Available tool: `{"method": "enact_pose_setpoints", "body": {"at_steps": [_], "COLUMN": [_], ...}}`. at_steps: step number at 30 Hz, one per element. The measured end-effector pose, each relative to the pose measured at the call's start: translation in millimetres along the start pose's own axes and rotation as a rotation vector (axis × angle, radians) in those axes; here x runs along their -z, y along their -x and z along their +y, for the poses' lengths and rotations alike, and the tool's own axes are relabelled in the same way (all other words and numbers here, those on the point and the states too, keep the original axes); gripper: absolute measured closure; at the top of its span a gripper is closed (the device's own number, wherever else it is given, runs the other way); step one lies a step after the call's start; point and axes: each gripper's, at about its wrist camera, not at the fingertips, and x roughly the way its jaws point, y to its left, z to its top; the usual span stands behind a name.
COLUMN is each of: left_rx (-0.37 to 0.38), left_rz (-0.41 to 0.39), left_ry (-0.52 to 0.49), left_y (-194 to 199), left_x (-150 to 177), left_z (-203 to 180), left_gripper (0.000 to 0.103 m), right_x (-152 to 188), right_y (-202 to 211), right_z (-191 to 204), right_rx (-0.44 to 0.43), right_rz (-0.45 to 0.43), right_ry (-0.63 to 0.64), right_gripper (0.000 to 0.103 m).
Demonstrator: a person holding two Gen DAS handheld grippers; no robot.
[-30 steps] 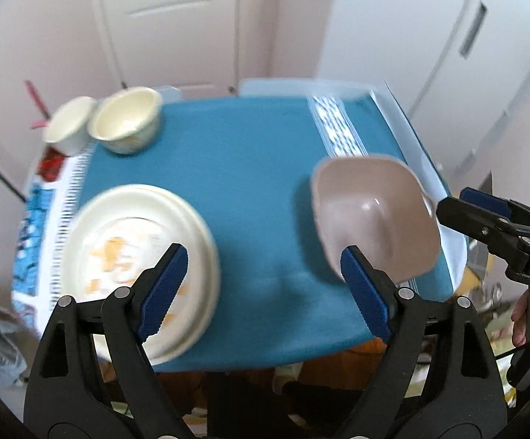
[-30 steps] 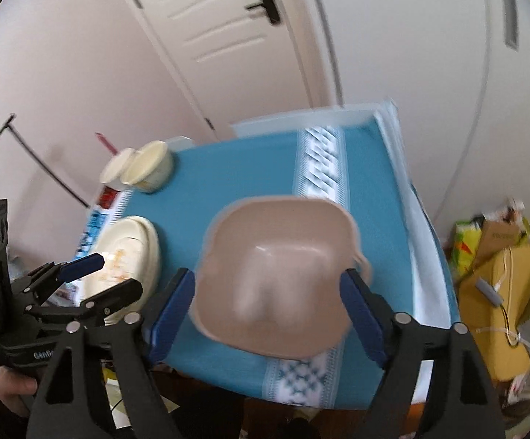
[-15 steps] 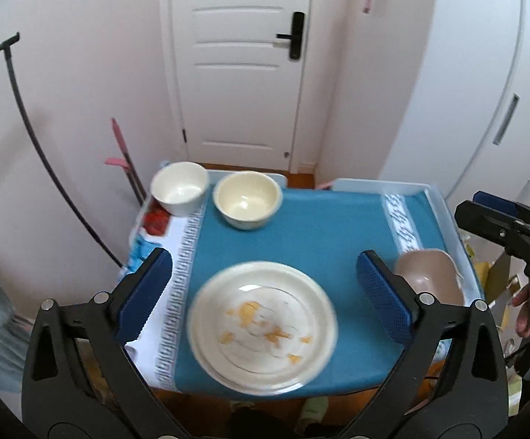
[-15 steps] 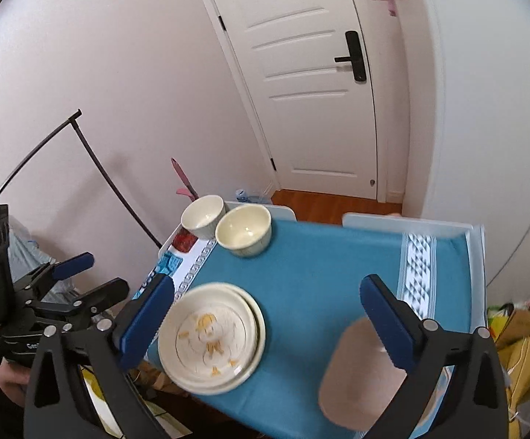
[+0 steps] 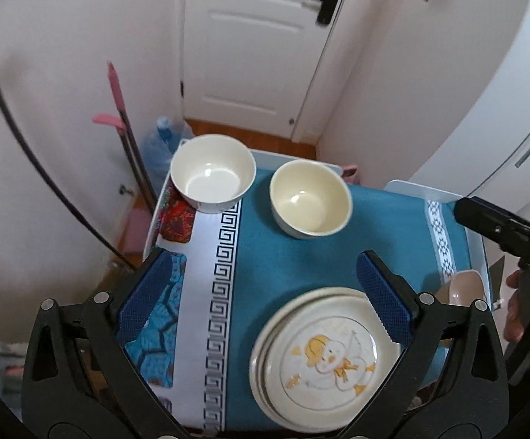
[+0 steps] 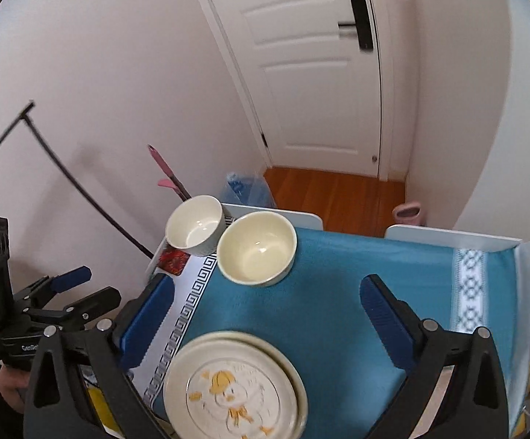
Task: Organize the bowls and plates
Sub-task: 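Move both grippers to the cream duck-print bowl and grasp its rim, then carry the cream bowl with both grippers and lower it into the beige basket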
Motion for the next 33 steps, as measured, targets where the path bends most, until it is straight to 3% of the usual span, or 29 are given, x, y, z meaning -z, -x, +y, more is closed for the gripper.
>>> {"method": "enact_pose_setpoints", "body": {"at_steps": [4, 8, 13, 16, 18, 22, 24, 26, 33], "left_rx": [0.042, 0.076, 0.115, 0.119, 0.12, 0.137, 0.149, 0.151, 0.135], "left_rz": [0.072, 0.151, 0.226, 0.255, 0.271, 0.292, 0.291, 0.291, 0.288], "left_ry": [0.0, -0.005, -0.006, -0.022, -0.024, -0.032, -0.038, -0.052, -0.066], "left_y": [-47, -97, -147, -168, -179, -194, -196, -199, -199], "left_x": [-15, -27, -33, -35, -37, -40, -41, -43, -46], "left_z": [11, 13, 8, 5, 5, 2, 1, -3, -9], "left_gripper": [0.005, 0.019, 0.038, 0.051, 0.06, 0.071, 0.082, 0.086, 0.087], "right_x": [-11, -14, -12, -12, -12, -9, -7, -7, -7], "right_y": [-51, -99, -141, -159, -170, -185, -190, -195, -196], "right_z": [-6, -17, -27, -32, -33, -35, -35, -34, -32], "right_rx": [0.024, 0.041, 0.042, 0.037, 0.035, 0.021, 0.018, 0.024, 0.038], "right_rz": [0.074, 0.155, 0.225, 0.249, 0.261, 0.284, 0.296, 0.305, 0.303], "right_ry": [-0.057, -0.107, -0.151, -0.171, -0.177, -0.192, -0.197, -0.195, -0.201], "right_gripper": [0.007, 0.028, 0.043, 0.046, 0.049, 0.071, 0.074, 0.086, 0.086]}}
